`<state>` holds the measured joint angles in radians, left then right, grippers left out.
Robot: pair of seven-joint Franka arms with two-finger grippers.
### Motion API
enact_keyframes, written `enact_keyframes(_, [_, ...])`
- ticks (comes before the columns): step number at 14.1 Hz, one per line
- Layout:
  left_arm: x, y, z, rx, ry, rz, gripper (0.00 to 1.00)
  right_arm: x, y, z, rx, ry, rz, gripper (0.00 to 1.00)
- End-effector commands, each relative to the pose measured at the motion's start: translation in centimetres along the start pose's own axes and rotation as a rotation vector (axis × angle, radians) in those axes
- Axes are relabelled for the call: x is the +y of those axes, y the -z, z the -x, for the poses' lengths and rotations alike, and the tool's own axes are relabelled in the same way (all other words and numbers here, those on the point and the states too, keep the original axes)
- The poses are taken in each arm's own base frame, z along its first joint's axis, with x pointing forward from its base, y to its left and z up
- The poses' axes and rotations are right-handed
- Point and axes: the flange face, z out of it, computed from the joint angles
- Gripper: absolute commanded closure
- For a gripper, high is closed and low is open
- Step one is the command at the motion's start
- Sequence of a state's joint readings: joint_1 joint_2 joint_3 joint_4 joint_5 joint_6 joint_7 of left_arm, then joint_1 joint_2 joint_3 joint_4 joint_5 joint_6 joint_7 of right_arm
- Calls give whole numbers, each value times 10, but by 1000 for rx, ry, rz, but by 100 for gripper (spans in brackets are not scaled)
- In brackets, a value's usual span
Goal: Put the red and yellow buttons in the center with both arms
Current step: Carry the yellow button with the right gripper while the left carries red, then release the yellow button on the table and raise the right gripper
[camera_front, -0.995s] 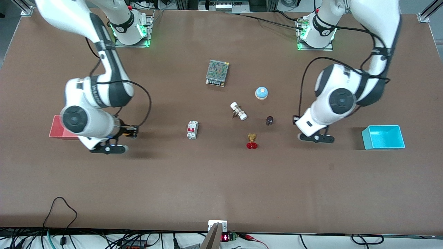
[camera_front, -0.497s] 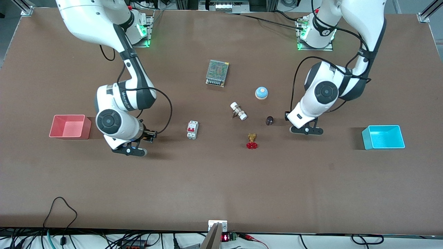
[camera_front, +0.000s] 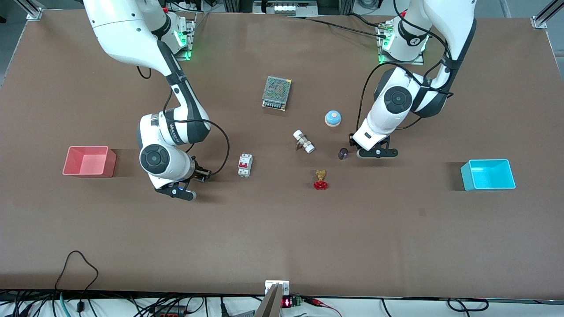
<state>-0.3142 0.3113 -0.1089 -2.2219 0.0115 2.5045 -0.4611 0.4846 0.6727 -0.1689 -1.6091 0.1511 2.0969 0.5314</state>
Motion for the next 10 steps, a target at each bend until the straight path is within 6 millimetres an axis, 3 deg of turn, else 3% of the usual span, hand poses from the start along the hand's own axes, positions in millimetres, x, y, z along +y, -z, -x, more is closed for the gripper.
enact_keyframes(1, [-7,-3,13,18,-2,1,69,-3,0,-2,-2,-34,-11,61])
enact_keyframes(2, [-7,-8,16,29,-15,-1,69,-1,3,-3,3,-36,-12,1])
enact_keyframes(4, [-5,-12,18,33,-44,-16,69,8,13,-10,15,-39,-20,0])
enact_keyframes(6, [-6,-16,19,27,-44,-18,69,15,35,-15,38,-53,-41,0])
enact_keyframes(8, [-7,-24,21,13,-44,-23,69,17,76,-12,74,-53,-79,0])
enact_keyframes(9, [-7,-25,21,11,-44,-24,68,29,109,-12,97,-54,-99,0])
enact_keyframes(10, [-7,-25,21,11,-44,-24,61,49,139,-13,99,-71,-115,0])
